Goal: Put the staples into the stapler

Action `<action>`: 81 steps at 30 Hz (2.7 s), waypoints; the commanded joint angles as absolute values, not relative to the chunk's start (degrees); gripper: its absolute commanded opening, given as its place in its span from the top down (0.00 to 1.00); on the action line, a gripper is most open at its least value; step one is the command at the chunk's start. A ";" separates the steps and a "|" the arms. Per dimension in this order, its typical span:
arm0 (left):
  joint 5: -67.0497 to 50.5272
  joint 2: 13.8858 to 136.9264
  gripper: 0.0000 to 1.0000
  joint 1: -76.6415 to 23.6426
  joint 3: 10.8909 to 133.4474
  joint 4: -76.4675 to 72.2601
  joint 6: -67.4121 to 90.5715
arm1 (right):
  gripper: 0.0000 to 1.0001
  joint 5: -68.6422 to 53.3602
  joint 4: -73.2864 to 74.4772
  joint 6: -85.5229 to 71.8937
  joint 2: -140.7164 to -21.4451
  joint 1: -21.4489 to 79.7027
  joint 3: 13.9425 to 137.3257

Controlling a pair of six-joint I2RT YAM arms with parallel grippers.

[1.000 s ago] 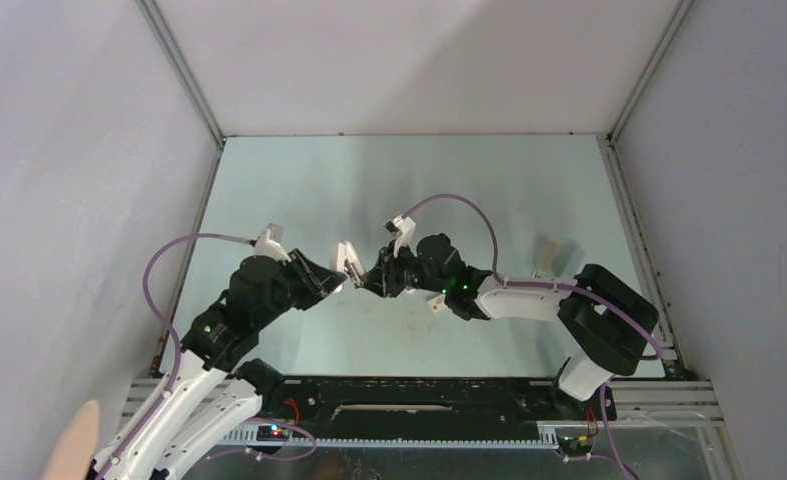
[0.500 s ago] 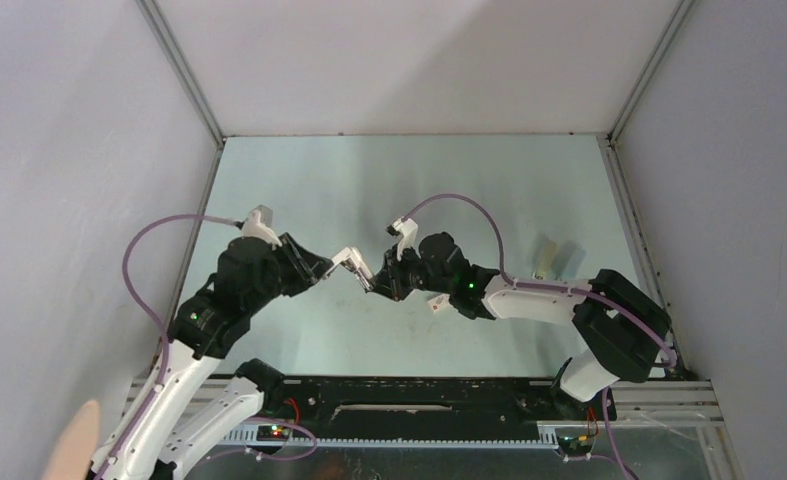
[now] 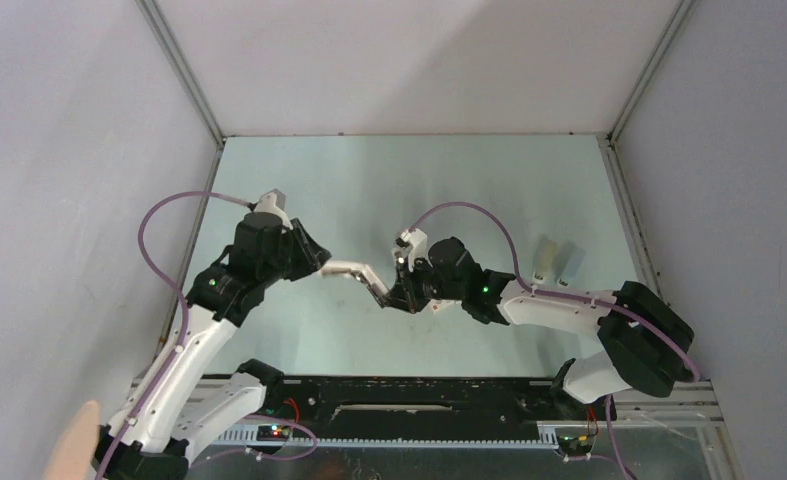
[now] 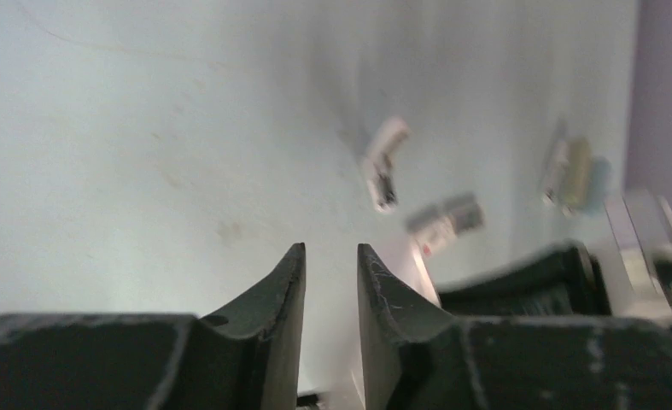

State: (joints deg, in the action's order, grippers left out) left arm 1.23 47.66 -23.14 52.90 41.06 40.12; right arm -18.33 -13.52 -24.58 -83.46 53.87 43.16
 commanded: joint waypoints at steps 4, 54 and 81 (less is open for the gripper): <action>10.90 51.94 0.75 -19.64 51.89 33.94 36.40 | 1.00 -28.53 -10.93 -22.36 -77.64 54.56 42.45; 13.55 56.42 0.57 -56.60 26.90 -16.97 69.44 | 1.00 10.32 -2.04 -48.86 -67.06 54.11 42.22; 33.47 33.72 0.80 -49.46 25.99 -2.03 61.61 | 1.00 -7.83 -7.53 -33.35 -66.37 59.49 40.78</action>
State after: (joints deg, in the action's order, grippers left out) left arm 26.81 34.54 -52.45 25.06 -1.65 64.90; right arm 1.76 -2.26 -36.99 -68.55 56.47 40.49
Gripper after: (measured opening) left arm 0.367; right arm 0.087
